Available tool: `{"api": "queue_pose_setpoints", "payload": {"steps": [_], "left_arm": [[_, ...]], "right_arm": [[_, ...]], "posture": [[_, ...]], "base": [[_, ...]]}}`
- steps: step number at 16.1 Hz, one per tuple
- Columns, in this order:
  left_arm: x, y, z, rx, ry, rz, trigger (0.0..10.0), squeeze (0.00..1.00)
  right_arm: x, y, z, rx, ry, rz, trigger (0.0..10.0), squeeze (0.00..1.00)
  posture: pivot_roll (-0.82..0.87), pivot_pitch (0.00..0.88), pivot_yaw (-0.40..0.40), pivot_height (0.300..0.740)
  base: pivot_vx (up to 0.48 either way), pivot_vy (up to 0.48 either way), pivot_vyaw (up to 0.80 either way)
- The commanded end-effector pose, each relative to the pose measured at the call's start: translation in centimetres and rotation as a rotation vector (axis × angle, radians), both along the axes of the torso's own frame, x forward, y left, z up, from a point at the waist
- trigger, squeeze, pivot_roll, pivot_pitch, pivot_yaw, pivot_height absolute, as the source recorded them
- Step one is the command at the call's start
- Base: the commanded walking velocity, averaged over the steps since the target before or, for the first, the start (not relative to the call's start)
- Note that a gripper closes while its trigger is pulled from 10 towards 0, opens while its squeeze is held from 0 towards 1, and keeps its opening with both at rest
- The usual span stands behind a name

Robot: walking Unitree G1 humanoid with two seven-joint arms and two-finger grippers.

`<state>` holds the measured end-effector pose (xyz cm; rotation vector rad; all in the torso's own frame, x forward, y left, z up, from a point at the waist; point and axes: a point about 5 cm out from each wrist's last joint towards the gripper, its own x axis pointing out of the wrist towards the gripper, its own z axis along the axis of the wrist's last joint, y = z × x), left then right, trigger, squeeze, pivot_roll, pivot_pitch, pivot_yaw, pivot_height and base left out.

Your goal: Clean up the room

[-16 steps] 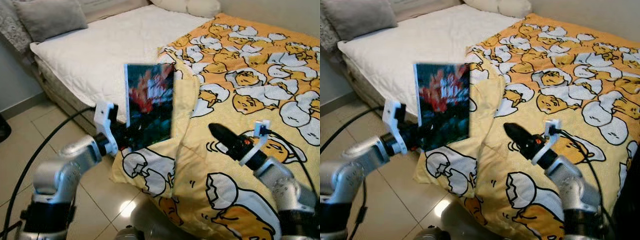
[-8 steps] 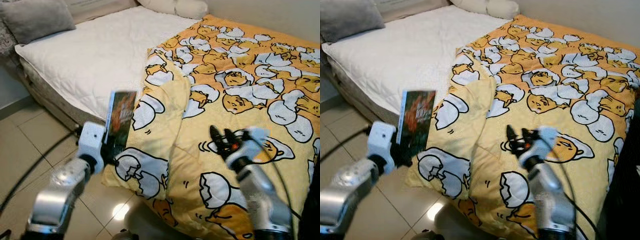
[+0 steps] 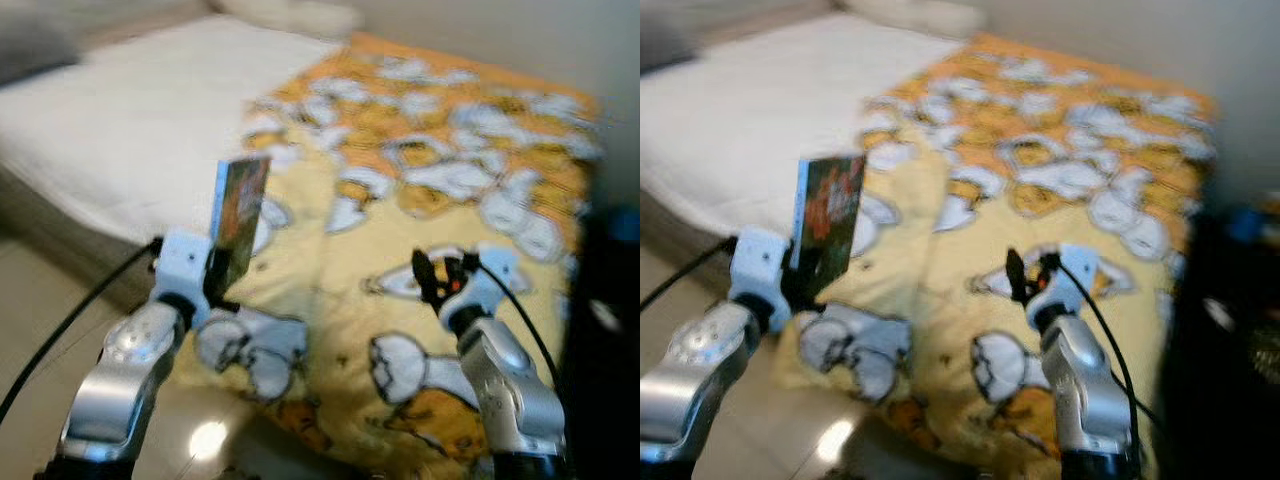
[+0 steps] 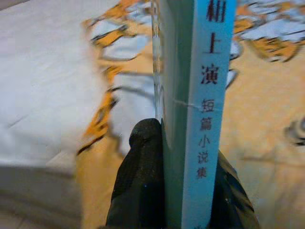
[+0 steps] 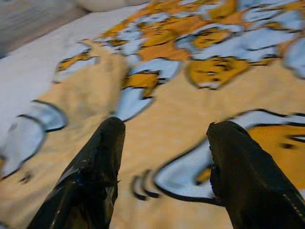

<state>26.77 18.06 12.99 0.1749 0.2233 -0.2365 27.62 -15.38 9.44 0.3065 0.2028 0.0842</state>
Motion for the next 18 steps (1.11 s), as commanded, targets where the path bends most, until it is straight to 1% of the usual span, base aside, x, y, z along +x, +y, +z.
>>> {"api": "queue_pose_setpoints", "payload": {"steps": [1, 2, 5, 7, 11, 15, 18], "left_arm": [[0.0, -0.2, 1.0, 0.0, -0.053, 0.005, 10.0, 0.0], [-0.1, -0.3, 0.9, -0.008, -0.05, 0.01, 10.0, 0.0], [-0.6, -0.6, 0.5, -0.004, -0.022, 0.009, 10.0, 0.0], [-0.8, -0.5, 0.4, -0.003, -0.016, 0.011, 10.0, 0.0], [-1.3, -0.5, -0.2, 0.002, 0.008, 0.022, 10.0, 0.0], [-1.3, -0.3, -0.2, 0.005, 0.008, 0.028, 10.0, 0.0], [-1.3, -0.5, -0.2, 0.008, 0.013, 0.019, 10.0, 0.0]], "right_arm": [[0.0, 0.3, 0.1, -0.006, 0.012, -0.006, 10.0, 0.0], [-0.1, 0.4, 0.0, -0.008, 0.02, -0.01, 10.0, 0.0], [-0.6, 0.4, -0.5, -0.026, 0.062, -0.016, 10.0, 0.0], [-0.7, 0.4, -0.5, -0.03, 0.066, -0.018, 10.0, 0.0], [-1.3, 0.0, -1.0, -0.036, 0.102, -0.027, 10.0, 0.0], [-1.4, 0.1, -1.0, -0.054, 0.098, -0.013, 10.0, 0.0], [-1.2, 0.0, -0.7, -0.066, 0.098, -0.002, 10.0, 0.0]], "posture": [[-0.07, 0.0, -0.037, 0.74], [-0.07, 0.0, -0.035, 0.74], [-0.07, 0.0, -0.038, 0.74], [-0.07, 0.0, -0.039, 0.74], [-0.08, 0.0, -0.044, 0.74], [-0.09, 0.0, -0.04, 0.74], [-0.09, 0.0, -0.045, 0.74]], "base": [[0.0, 0.304, 0.0], [0.0, 0.3, 0.0], [0.0, 0.311, -0.79], [0.0, 0.324, -0.78], [0.0, 0.352, -0.77], [0.0, 0.353, -0.77], [0.0, 0.355, -0.77]]}}
